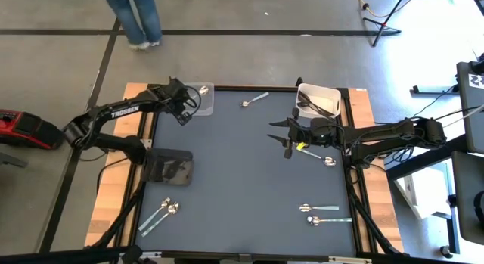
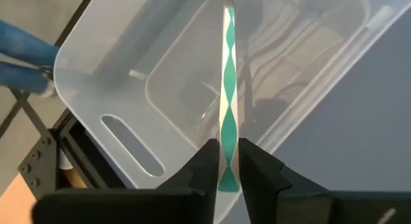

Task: Sort silverware by color (type)
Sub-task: Put the green spoon into the transparent bin, then put the blue spoon into the black bin

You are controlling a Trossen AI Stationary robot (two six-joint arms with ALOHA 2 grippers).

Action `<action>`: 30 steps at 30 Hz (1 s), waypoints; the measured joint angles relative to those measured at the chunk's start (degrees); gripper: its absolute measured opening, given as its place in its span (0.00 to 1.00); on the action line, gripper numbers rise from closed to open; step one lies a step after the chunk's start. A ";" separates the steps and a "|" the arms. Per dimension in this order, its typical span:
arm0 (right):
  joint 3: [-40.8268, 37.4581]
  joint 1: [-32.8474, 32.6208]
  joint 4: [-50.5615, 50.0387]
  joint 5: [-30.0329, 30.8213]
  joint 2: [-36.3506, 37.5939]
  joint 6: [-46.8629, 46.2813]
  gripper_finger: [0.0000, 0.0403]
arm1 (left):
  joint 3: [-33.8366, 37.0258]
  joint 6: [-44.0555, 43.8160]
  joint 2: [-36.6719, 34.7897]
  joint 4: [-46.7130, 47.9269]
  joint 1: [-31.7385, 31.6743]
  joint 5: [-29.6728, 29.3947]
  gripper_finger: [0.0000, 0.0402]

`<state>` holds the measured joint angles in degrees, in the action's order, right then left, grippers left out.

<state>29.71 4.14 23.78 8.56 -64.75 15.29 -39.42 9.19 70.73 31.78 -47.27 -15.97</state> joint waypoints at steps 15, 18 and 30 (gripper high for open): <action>0.00 0.00 0.03 0.00 0.00 0.00 0.44 | -7.73 -5.64 -0.41 -2.41 4.50 12.30 0.34; 0.00 0.00 0.05 0.00 0.00 0.00 0.44 | -7.78 -7.44 0.29 -10.91 7.43 17.10 0.34; 0.00 0.00 0.07 -0.02 0.00 0.00 0.44 | -10.63 -8.63 17.32 -28.21 13.65 17.62 0.34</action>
<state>29.71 4.14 23.86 8.54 -64.75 15.29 -50.05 0.56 88.06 3.57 -33.61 1.65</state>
